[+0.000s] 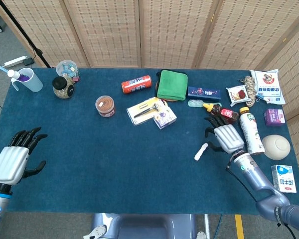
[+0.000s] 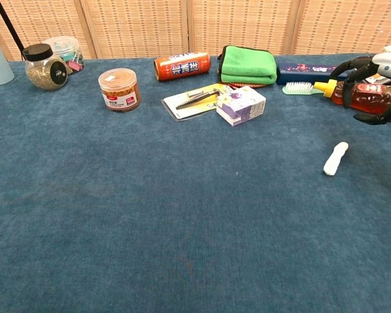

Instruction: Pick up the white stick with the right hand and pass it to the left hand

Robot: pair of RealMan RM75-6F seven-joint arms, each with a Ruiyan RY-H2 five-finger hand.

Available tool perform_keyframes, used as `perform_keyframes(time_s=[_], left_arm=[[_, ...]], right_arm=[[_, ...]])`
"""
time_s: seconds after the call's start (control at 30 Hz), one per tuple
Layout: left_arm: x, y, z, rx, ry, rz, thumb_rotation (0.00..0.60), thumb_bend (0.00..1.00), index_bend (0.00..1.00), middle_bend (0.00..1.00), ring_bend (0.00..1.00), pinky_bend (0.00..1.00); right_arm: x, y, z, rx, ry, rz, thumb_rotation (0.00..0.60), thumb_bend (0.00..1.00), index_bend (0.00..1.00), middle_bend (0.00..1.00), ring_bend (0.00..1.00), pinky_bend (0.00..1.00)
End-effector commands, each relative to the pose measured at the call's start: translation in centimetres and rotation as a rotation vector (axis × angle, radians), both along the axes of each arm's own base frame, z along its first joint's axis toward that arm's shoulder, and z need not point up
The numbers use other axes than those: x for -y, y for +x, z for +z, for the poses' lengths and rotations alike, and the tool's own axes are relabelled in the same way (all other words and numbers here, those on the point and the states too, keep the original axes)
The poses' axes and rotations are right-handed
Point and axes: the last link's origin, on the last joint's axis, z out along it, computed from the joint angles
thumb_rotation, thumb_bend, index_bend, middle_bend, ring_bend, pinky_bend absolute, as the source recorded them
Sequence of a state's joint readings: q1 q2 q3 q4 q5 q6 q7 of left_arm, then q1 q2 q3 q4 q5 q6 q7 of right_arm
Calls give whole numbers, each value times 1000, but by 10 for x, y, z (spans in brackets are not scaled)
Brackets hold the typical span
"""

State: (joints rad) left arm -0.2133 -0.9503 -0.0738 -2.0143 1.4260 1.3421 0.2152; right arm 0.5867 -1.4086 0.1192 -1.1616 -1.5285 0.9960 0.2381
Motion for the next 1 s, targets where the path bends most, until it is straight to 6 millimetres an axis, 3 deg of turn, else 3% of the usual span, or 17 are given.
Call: perform_keyframes(time_s=[0.03,1.0], left_arm=[[0,-1,0,-1,-1,3,600,267,210,98,106,81],[5,3,1,-10,-3,7,600,267,212,57,84,81]], right_arm=[[2,-2,-9,-34,22,18,600,401,465,121,0,0],[11,-27,-40,-172,101,55,600,398,476,131,0,0]])
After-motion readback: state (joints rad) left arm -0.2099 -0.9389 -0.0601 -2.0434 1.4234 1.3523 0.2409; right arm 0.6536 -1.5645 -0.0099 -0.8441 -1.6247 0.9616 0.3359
